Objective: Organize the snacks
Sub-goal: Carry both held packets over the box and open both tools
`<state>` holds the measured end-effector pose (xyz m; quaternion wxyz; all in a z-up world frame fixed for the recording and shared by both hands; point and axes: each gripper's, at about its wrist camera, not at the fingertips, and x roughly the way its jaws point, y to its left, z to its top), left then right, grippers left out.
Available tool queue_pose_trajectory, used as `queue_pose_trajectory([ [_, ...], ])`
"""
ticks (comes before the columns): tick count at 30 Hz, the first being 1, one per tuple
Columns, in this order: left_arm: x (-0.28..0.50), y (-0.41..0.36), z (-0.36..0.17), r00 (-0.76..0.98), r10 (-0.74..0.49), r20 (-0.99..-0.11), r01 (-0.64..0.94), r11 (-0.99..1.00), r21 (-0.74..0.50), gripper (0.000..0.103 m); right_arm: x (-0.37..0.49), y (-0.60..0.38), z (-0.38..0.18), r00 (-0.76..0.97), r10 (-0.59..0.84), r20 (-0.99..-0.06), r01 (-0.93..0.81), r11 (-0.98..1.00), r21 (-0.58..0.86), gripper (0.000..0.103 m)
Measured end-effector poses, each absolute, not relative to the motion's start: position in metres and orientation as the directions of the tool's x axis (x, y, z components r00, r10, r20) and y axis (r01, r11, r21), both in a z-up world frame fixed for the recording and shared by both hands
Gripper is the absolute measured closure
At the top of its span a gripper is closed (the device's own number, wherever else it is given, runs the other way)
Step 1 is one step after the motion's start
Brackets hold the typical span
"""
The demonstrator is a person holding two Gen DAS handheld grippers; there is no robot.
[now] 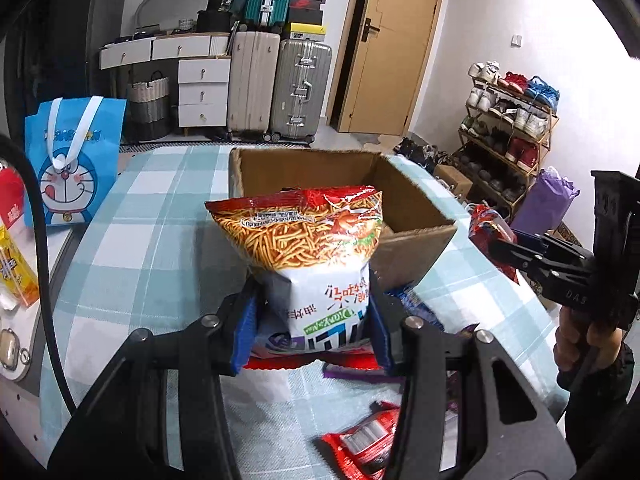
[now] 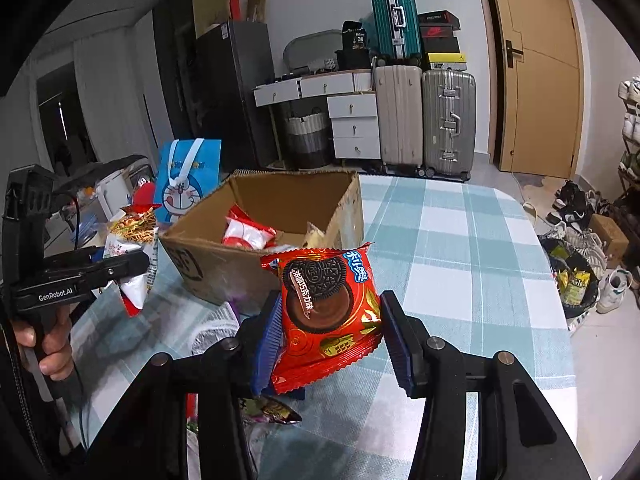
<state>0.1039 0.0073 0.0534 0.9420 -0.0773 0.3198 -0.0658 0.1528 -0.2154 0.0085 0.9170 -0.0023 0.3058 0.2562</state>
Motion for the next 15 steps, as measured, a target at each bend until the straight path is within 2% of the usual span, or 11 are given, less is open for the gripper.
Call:
queue_pose_trajectory([
  [15, 0.135, -0.006, 0.088, 0.806, -0.167, -0.569, 0.073, 0.980, -0.184, 0.059, 0.165, -0.200, 0.037, 0.693, 0.501, -0.519, -0.487, 0.855, 0.175, 0.054],
])
